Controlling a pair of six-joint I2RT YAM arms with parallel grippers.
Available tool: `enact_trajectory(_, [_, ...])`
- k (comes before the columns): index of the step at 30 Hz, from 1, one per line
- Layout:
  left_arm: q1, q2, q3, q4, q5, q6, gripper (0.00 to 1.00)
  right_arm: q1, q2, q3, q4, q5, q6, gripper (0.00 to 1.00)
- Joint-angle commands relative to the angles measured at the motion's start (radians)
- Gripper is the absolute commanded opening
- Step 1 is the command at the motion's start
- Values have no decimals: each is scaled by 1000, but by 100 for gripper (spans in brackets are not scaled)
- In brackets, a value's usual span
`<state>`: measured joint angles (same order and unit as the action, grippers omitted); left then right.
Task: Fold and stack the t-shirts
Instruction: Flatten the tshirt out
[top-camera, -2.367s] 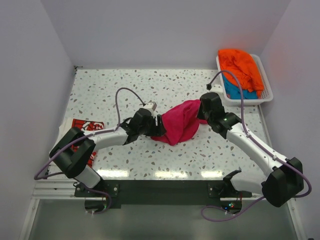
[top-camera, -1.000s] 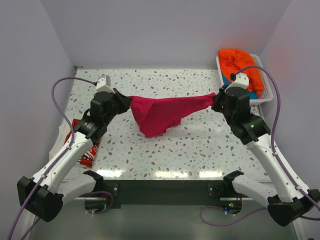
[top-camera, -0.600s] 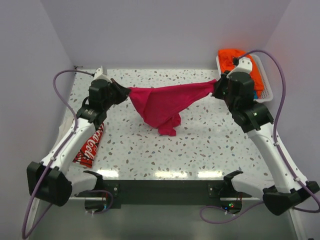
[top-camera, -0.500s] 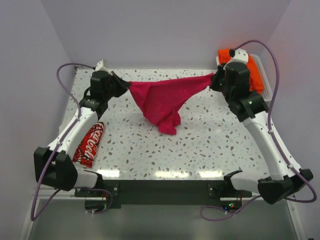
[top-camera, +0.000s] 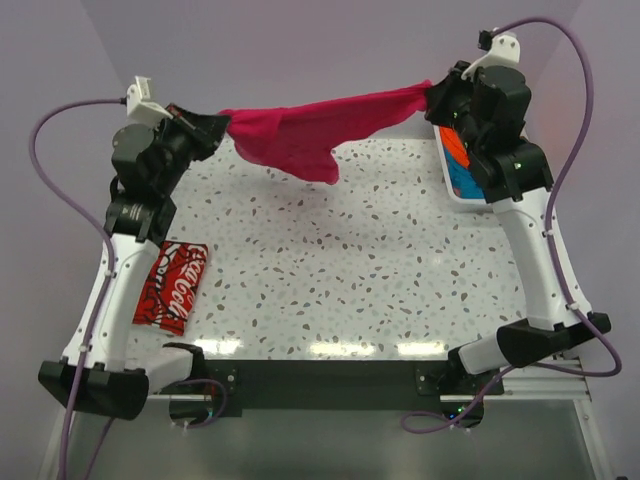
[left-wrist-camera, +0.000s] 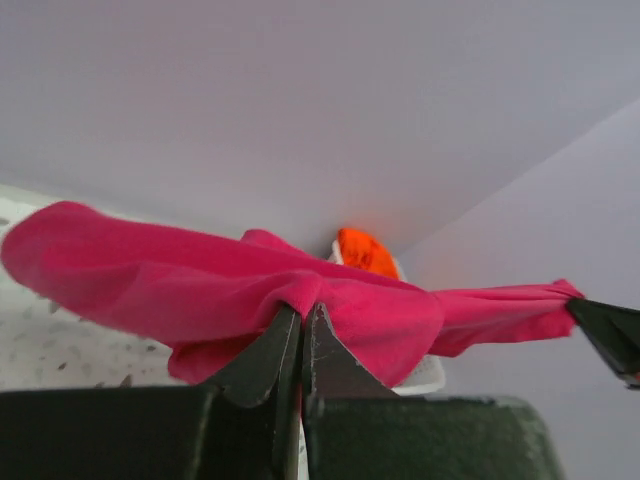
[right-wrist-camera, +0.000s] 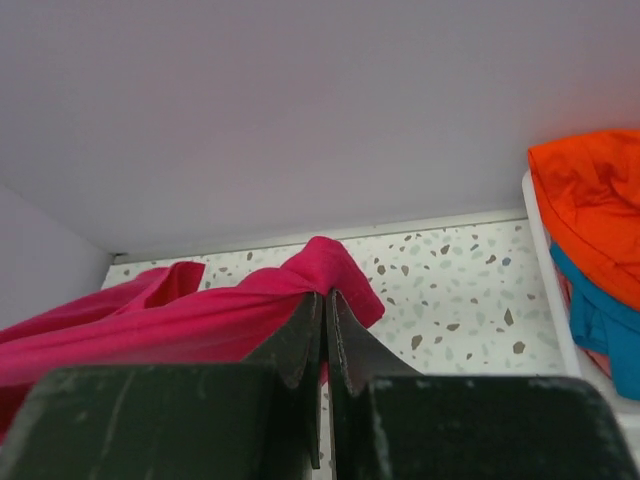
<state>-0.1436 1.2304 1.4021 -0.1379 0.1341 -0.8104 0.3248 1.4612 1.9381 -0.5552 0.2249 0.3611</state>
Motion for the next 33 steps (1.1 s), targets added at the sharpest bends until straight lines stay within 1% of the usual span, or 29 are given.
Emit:
enact_trajectory(1, [18, -122, -262, 78, 24, -83, 0, -52, 10, -48, -51, 7, -22, 0])
enact_trajectory(2, [16, -153, -347, 78, 24, -108, 0, -61, 2, -85, -51, 7, -22, 0])
enact_trajectory(3, [13, -184, -433, 168, 63, -131, 0, -73, -7, -125, -55, 10, -16, 0])
enact_trajectory(4, [-14, -237, -597, 197, 73, -162, 0, -104, -21, -213, -54, 8, -14, 0])
enact_trajectory(5, [-40, -261, -671, 231, 78, -164, 6, -127, -27, -259, -49, 1, -10, 0])
enact_trajectory(6, [-74, -275, -736, 291, 67, -153, 18, -153, -28, -304, -31, -33, 7, 0])
enact_trajectory(7, [-146, -273, -811, 288, 46, -138, 34, -208, -16, -383, -20, -51, 16, 0])
enact_trajectory(8, [-172, -263, -837, 279, 26, -116, 52, -233, -4, -410, -15, -65, 22, 2])
enact_trajectory(10, [-191, -229, -897, 284, 48, -104, 64, -262, 27, -453, -25, -73, 35, 14])
enact_trajectory(11, [-191, -229, -911, 282, 50, -101, 71, -276, 48, -462, -26, -73, 35, 25])
enact_trajectory(12, [-191, -230, -925, 282, 30, -98, 73, -277, 51, -473, -22, -79, 39, 36])
enact_trajectory(14, [-191, -241, -924, 262, -7, -78, 77, -276, 32, -513, 1, -113, 44, 43])
enact_trajectory(15, [-191, -241, -914, 238, -42, -72, 78, -274, 21, -531, 33, -124, 55, 48])
enact_trajectory(18, [-191, -209, -870, 207, -106, -59, 78, -268, -13, -602, 51, -141, 64, 51])
enact_trajectory(20, [-191, -158, -838, 219, -161, -61, 78, -244, -30, -636, 61, -151, 73, 52])
enact_trajectory(22, [-188, -71, -770, 242, -201, -46, 76, -198, -58, -694, 104, -159, 87, 52])
enact_trajectory(23, [-188, -31, -737, 248, -255, -24, 74, -175, -62, -709, 119, -150, 93, 52])
enact_trajectory(24, [-185, 10, -648, 245, -281, -3, 73, -150, -70, -746, 129, -150, 108, 51])
enact_trajectory(25, [-176, 106, -593, 223, -307, 29, 72, -86, -73, -767, 144, -154, 113, 51])
enact_trajectory(26, [-165, 157, -542, 206, -310, 52, 68, -51, -73, -786, 164, -150, 125, 51])
enact_trajectory(27, [-145, 255, -449, 190, -303, 78, 66, -17, -73, -826, 172, -115, 133, 51])
enact_trajectory(28, [-139, 302, -405, 170, -303, 97, 65, 38, -73, -850, 187, -107, 140, 50])
enact_trajectory(31, [-132, 463, -252, 140, -312, 160, 65, 94, -58, -927, 233, -98, 164, 50])
enact_trajectory(32, [-132, 498, -214, 70, -335, 171, 65, 106, -53, -941, 248, -96, 171, 50])
enact_trajectory(33, [-132, 559, -154, 63, -341, 187, 65, 120, -47, -964, 256, -93, 171, 51])
